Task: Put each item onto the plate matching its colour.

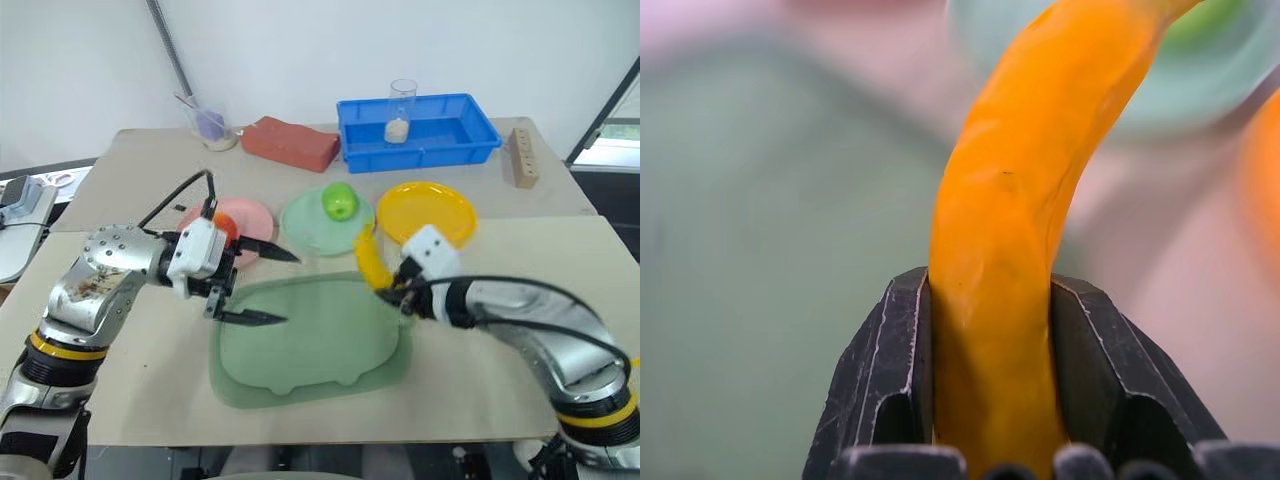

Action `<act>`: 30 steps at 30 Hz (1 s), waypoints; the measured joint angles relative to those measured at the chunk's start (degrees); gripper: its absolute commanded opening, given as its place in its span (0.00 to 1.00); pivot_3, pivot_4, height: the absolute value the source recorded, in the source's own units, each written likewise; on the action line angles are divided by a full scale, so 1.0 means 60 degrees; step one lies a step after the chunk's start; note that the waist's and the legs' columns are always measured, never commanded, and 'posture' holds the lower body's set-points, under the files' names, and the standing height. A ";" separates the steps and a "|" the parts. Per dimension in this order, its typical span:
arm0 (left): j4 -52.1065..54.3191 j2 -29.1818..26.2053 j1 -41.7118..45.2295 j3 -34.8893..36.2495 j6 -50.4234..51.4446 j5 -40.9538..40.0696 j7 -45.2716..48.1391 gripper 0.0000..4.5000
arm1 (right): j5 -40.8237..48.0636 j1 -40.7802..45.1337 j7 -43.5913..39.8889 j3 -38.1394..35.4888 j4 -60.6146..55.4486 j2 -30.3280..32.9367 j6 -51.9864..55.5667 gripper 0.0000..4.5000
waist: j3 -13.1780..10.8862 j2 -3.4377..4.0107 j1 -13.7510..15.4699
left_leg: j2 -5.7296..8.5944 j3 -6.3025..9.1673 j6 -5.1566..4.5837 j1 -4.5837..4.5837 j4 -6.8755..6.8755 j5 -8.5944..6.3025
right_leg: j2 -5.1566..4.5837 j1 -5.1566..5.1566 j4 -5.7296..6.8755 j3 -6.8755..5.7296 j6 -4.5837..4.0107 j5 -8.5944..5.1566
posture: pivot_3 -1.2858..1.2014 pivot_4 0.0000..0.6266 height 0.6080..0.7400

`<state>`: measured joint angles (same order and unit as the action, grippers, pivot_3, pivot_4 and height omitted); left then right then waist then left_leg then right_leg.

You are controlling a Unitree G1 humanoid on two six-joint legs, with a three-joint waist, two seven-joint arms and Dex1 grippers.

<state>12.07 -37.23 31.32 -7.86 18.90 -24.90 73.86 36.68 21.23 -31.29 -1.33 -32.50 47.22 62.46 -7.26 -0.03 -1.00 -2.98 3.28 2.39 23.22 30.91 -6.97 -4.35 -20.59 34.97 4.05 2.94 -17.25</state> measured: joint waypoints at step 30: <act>-0.1724 0.2640 0.0978 -0.0644 0.0433 0.1301 -0.3462 1.00 | -0.4840 0.6882 -0.1503 0.0850 1.5090 -0.2319 -0.5788 0.99 | 0.0030 0.0086 -0.0245 | 0.0004 0.0033 -0.0059 -0.0008 -0.0007 0.0039 | 0.0063 0.0063 0.0024 0.0036 0.0090 0.0034 | 0.52 0.24 1.00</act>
<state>1.73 -21.39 37.19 -11.72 21.50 -17.10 53.09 7.64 62.52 -40.31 3.77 58.04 33.31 27.73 -7.08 0.48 -2.47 -2.96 3.48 2.03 23.17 30.87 -6.74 -3.97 -20.21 35.12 4.26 3.48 -17.05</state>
